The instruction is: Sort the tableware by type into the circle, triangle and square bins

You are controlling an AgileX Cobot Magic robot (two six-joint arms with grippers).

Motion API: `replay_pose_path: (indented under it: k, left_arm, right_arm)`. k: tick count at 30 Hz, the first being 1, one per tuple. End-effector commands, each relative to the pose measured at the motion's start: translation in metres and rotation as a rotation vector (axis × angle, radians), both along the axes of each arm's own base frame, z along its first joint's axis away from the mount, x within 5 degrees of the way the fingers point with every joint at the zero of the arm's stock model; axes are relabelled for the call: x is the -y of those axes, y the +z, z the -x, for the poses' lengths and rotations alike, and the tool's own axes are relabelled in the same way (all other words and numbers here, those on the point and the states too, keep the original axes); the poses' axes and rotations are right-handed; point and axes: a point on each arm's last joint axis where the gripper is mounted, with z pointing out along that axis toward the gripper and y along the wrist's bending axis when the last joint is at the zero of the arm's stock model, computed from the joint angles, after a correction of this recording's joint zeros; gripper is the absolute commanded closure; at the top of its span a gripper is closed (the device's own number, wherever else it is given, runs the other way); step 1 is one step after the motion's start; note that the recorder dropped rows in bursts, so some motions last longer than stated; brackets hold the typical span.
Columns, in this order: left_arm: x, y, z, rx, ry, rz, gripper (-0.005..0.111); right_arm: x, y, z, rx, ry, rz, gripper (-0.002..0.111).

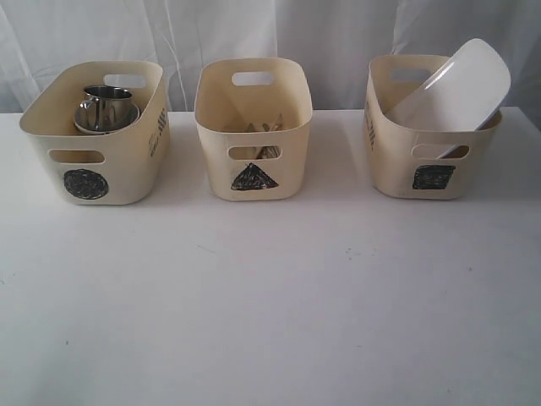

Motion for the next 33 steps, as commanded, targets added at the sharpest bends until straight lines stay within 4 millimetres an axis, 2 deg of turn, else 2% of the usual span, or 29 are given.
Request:
replay_pose_path:
  k: [1,4,11,13,18,27,33]
  left_arm:
    - [0.000,0.000,0.000,0.003,0.001,0.012,0.078]
    - [0.000,0.000,0.000,0.003,0.001,0.012,0.078]
    - [0.000,0.000,0.000,0.003,0.001,0.012,0.078]
    - [0.000,0.000,0.000,0.003,0.001,0.012,0.078]
    - [0.000,0.000,0.000,0.003,0.001,0.012,0.078]
    - [0.000,0.000,0.000,0.003,0.001,0.012,0.078]
    - [0.000,0.000,0.000,0.003,0.001,0.012,0.078]
  right_arm:
    - [0.006,-0.023,-0.017,0.044,-0.032,0.161,0.108]
    - [0.006,-0.046,-0.029,0.054,-0.015,0.239,0.108]
    - [0.005,-0.102,-0.044,-0.016,0.037,0.242,0.108]
    - [0.004,-0.100,-0.044,0.006,0.045,0.247,0.108]
    - [0.005,-0.107,-0.044,-0.076,0.066,0.270,0.108]
    - [0.004,-0.106,-0.044,-0.065,0.066,0.275,0.108]
    - [0.005,-0.109,-0.044,-0.116,0.072,0.370,0.108]
